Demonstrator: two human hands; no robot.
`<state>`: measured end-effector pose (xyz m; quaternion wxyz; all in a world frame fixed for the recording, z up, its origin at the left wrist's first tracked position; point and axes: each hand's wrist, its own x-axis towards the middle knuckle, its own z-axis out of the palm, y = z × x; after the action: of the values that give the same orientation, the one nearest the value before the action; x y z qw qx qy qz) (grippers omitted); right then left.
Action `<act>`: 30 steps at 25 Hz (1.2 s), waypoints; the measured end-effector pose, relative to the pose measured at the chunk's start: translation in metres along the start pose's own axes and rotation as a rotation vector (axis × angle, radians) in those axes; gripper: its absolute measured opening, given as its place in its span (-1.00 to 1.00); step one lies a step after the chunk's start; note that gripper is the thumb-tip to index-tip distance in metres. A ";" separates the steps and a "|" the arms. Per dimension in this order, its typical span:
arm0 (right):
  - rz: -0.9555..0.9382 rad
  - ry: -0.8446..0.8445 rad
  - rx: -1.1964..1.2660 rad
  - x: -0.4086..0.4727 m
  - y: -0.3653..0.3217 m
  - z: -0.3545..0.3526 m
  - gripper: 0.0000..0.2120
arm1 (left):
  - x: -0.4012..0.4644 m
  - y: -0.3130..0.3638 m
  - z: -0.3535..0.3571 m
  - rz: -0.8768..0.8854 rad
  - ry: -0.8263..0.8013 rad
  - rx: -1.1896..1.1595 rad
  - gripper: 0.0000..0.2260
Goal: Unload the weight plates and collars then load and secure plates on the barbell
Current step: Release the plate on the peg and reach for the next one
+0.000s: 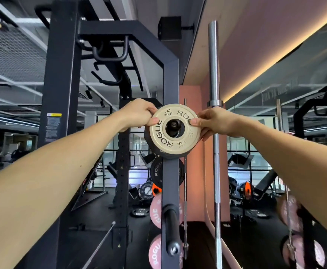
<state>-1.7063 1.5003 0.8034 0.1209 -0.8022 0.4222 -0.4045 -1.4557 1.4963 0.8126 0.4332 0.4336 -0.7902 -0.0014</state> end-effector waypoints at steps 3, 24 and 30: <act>-0.017 0.005 -0.014 0.024 0.006 -0.010 -0.72 | 0.028 -0.004 -0.001 0.030 0.031 0.034 -0.86; 0.167 0.246 -0.130 0.171 0.132 0.024 -0.65 | 0.163 -0.107 0.106 -0.092 0.352 0.243 -0.75; 0.163 0.308 -0.187 0.172 0.135 0.025 -0.63 | 0.174 -0.113 0.113 -0.083 0.343 0.261 -0.80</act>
<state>-1.7115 1.2803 0.8096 0.0124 -0.7017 0.5350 -0.4703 -1.4990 1.2641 0.8186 0.5012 0.5119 -0.6797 0.1570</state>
